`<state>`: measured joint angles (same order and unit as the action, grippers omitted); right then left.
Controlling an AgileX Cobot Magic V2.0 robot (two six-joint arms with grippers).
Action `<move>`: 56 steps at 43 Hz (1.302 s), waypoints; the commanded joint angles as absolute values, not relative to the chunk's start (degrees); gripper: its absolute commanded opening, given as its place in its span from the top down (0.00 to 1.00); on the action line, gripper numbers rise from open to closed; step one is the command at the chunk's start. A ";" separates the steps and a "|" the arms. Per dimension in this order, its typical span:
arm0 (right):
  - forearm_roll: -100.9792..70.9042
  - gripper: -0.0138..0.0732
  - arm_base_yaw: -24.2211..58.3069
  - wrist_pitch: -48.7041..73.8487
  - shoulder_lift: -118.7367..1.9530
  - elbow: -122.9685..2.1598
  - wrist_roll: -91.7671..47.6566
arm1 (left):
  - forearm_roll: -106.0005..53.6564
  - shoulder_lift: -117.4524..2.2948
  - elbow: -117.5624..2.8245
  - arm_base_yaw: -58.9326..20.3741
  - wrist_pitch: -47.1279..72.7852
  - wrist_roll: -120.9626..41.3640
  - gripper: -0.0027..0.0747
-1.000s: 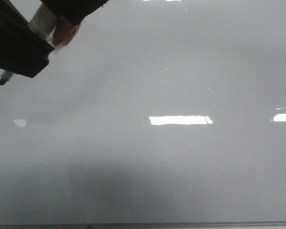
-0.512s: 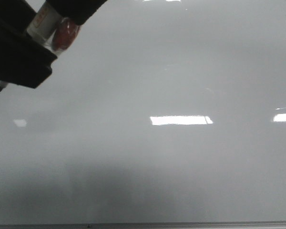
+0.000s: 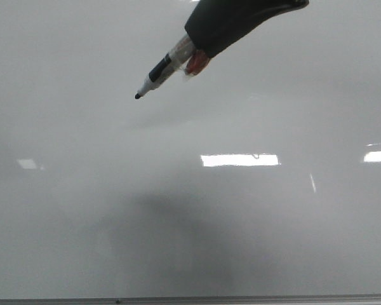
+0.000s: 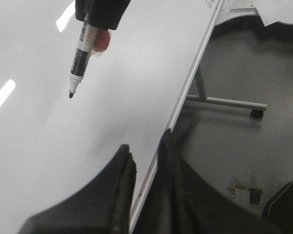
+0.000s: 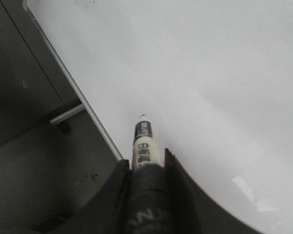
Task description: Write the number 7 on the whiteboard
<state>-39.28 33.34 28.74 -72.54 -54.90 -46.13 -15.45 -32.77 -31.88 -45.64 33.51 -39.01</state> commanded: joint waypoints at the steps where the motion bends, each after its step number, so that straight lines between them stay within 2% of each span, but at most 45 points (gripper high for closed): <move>1: -41.85 0.91 32.92 25.23 -70.70 -56.11 -46.26 | -18.06 -29.83 -31.72 -45.97 30.99 -38.58 0.99; 17: -44.11 0.91 32.98 21.50 -71.22 -56.47 -46.26 | -19.06 -28.23 -31.38 -45.97 31.58 -38.58 0.99; 35: -44.59 0.91 32.98 22.06 -90.09 -74.50 -46.26 | -19.06 -28.23 -31.38 -45.97 31.58 -38.58 0.99; 44: -45.40 0.91 32.98 21.88 -95.56 -76.91 -46.26 | -19.06 -28.23 -31.38 -45.97 31.58 -38.58 0.99; 56: -45.40 0.91 32.21 20.46 -95.80 -76.92 -46.26 | -19.06 -28.23 -31.38 -45.97 31.58 -38.58 0.99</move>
<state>-43.74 33.24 23.70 -98.63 -74.70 -46.07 -17.59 -28.13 -29.85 -45.64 35.46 -39.01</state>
